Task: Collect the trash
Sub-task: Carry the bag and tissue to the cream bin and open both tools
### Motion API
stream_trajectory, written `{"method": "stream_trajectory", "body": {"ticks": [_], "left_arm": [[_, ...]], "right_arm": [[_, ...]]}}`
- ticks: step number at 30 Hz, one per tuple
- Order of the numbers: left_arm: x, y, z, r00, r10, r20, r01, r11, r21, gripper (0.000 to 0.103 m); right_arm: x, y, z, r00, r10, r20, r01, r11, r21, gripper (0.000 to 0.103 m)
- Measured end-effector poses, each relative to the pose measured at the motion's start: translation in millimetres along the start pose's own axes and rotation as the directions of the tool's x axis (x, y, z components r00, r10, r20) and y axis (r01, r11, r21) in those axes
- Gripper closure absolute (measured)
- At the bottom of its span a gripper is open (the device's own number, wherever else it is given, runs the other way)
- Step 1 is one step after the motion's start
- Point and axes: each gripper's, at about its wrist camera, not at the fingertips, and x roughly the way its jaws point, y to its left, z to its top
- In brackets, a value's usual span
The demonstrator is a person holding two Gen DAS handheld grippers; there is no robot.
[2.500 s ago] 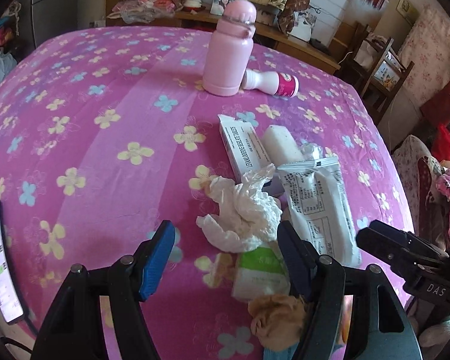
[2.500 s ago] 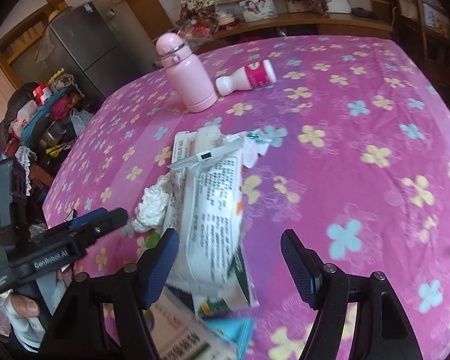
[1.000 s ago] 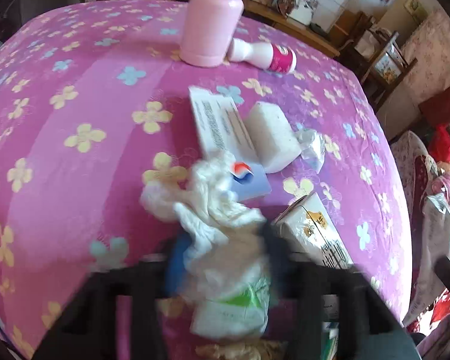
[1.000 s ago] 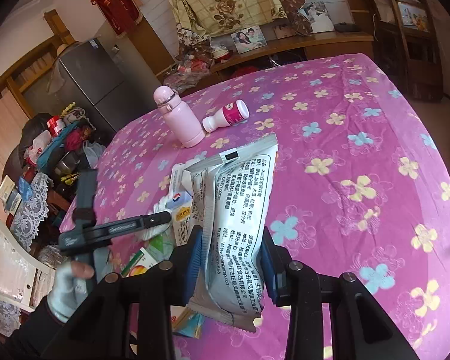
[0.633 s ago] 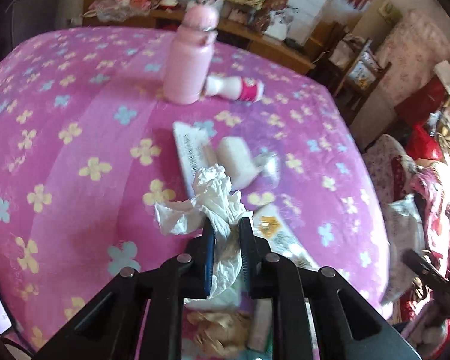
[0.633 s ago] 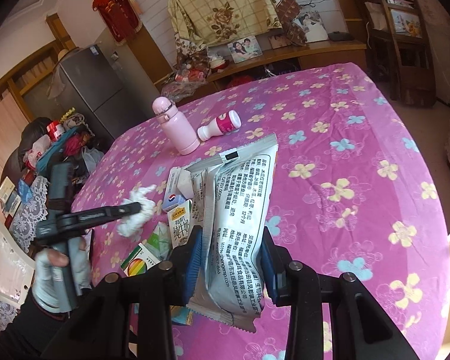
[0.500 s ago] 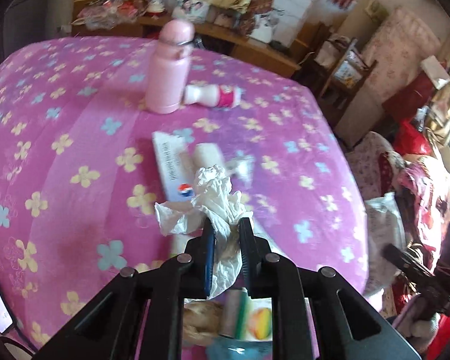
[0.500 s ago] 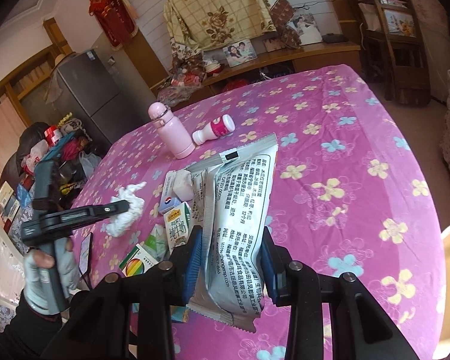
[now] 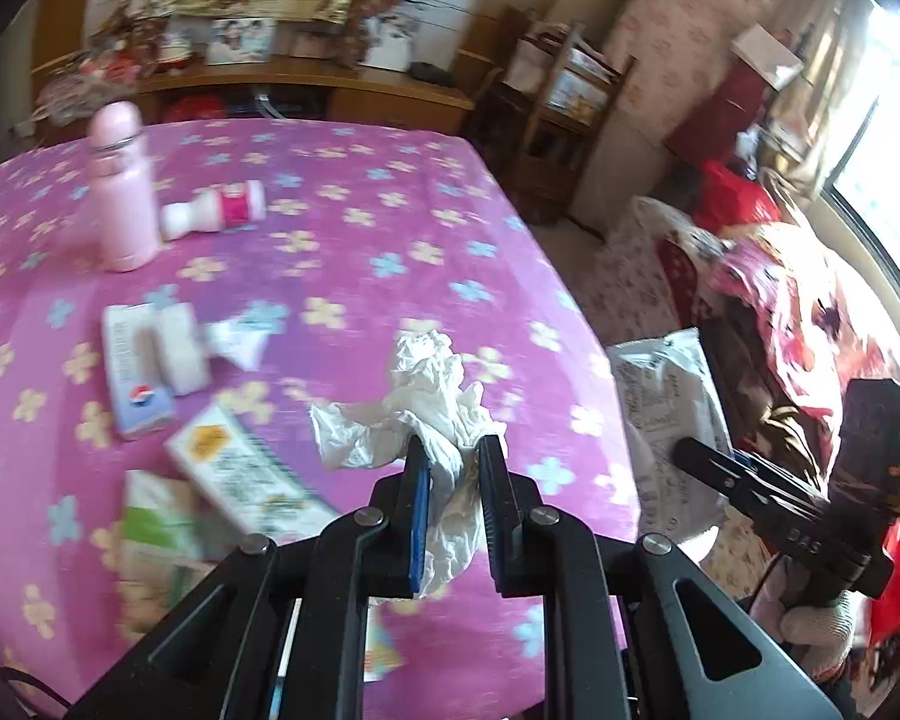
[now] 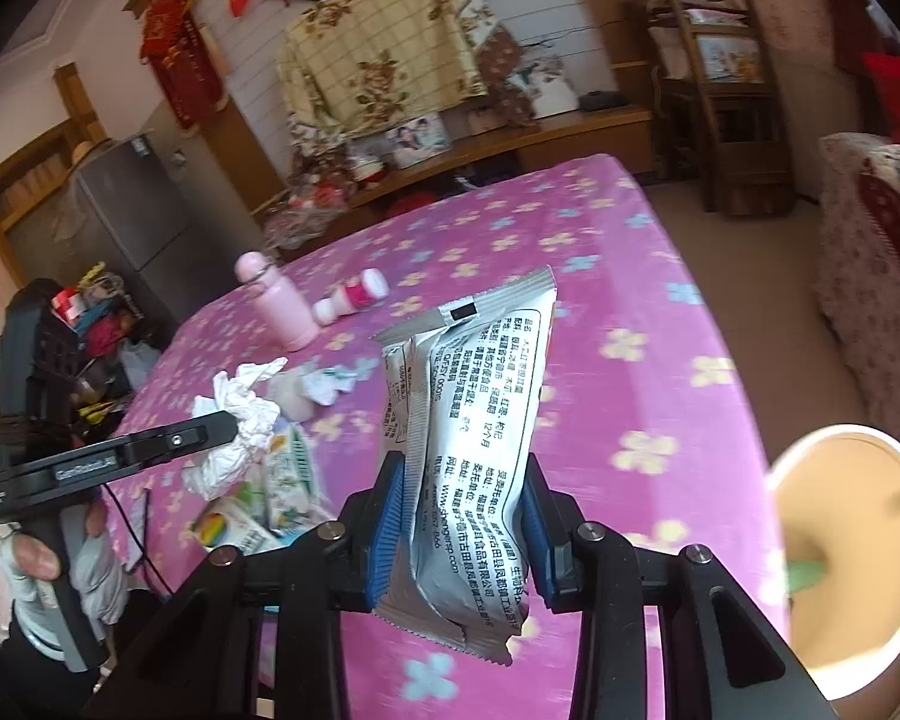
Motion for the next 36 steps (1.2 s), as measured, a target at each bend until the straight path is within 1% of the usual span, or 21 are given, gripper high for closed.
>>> {"method": "stream_trajectory", "body": {"ticks": [8,16,23,26,31,36], "left_arm": [[37.4,-76.5,-6.0,0.997,-0.056,-0.052,0.061,0.993,0.101,0.086],[75.4,-134.4,-15.2,0.992,-0.074,-0.107,0.093,0.979,0.181,0.086],[99.2,-167.2,-22.5,0.988,-0.072,-0.134,0.101,0.969,0.226,0.086],[109.9,-179.8,-25.2,0.985,-0.080,-0.152,0.115,0.965,0.237,0.086],[127.6,-201.3,-31.0,0.977,-0.106,-0.186,0.151,0.957,0.249,0.086],[147.6,-221.8,-37.3,0.963,-0.146,-0.225,0.201,0.948,0.245,0.086]], "right_arm": [[-33.7,-57.7,-5.5,0.993,-0.115,0.021,0.114,0.992,0.050,0.064],[-58.9,-115.1,-12.4,0.975,-0.223,0.009,0.220,0.969,0.112,0.064],[-69.8,-148.8,-18.0,0.959,-0.285,-0.004,0.282,0.947,0.155,0.064],[-73.5,-164.0,-22.8,0.945,-0.325,-0.018,0.324,0.931,0.171,0.064],[-75.1,-188.3,-30.4,0.923,-0.381,-0.052,0.383,0.899,0.213,0.064],[-77.0,-210.9,-37.6,0.904,-0.419,-0.081,0.425,0.872,0.243,0.064]]}}
